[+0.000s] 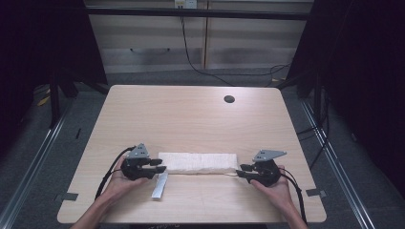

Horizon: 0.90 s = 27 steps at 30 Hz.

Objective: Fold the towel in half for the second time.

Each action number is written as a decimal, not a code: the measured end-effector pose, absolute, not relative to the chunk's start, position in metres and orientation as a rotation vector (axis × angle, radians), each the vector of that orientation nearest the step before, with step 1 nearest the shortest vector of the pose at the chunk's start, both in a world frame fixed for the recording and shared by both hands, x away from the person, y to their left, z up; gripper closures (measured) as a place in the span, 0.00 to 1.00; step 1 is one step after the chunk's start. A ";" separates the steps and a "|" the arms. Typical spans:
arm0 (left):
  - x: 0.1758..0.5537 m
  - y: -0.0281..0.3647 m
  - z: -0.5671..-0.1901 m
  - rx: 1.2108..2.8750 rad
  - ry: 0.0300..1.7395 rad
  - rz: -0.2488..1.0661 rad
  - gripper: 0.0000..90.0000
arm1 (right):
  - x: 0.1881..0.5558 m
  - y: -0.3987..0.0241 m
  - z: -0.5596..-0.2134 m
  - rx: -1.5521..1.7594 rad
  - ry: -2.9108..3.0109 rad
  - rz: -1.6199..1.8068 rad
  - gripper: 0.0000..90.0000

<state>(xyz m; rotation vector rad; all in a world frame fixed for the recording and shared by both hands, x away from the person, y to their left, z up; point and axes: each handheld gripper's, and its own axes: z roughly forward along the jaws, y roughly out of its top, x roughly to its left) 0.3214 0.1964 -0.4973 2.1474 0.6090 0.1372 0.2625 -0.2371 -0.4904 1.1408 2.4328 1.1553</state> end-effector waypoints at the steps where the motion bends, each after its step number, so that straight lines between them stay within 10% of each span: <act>1: 0.320 0.198 -0.495 2.137 0.620 0.136 0.65 | 0.260 -0.239 -0.488 1.142 2.429 1.184 0.74; 27: 0.287 0.281 -0.477 1.913 0.930 0.182 0.18 | 0.222 -0.279 -0.465 1.306 2.187 1.267 0.45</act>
